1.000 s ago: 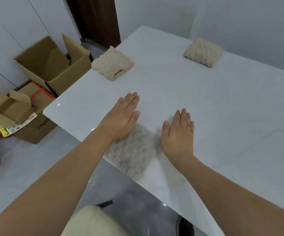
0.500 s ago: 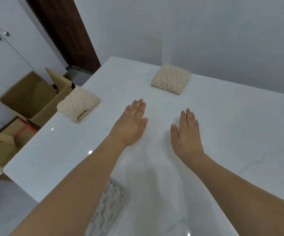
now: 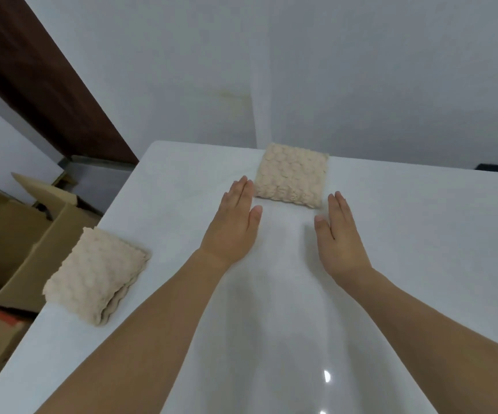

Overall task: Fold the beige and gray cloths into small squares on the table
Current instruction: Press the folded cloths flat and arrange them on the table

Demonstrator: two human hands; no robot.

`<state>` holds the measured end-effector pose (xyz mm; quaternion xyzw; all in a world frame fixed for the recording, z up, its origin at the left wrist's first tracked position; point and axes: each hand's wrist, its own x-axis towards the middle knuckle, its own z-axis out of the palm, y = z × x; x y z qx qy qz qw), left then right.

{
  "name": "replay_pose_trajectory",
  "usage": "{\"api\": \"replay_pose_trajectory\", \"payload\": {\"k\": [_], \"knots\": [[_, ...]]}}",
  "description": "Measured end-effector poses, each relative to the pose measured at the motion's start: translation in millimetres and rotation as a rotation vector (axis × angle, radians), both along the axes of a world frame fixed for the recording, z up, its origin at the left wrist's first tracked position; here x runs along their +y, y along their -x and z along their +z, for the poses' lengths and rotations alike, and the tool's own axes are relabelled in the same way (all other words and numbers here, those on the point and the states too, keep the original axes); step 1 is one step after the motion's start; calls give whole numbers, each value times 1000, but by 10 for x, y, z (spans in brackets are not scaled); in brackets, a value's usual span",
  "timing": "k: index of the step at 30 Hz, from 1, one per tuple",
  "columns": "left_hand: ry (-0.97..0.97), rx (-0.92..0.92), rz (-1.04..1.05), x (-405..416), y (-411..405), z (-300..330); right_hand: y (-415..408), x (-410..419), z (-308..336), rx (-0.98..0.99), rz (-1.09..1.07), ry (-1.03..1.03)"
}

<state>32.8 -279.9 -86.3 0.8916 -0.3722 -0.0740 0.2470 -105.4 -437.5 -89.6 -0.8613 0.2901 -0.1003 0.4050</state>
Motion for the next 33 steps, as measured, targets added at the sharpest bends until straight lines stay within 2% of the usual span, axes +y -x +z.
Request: {"api": "replay_pose_trajectory", "payload": {"k": [10, 17, 21, 24, 28, 30, 33], "knots": [[374, 428, 79, -606, -622, -26, -778, -489, -26, -255, -149, -281], [526, 625, 130, -966, -906, -121, -1127, -634, -120, -292, -142, -352], [539, 643, 128, -1047, -941, -143, -1192, -649, -127, -285, -114, -323], [431, 527, 66, -1063, -959, -172, -1232, -663, -168, -210, -62, -180], [78, 98, -67, -1078, -1007, -291, -1271, -685, -297, 27, 25, 228], [5, 15, -57, -1080, -1021, -347, -1261, -702, -331, 157, 16, 354], [-56, -56, -58, -1077, -1022, -412, -1207, -751, -345, 261, 61, 426]]}}
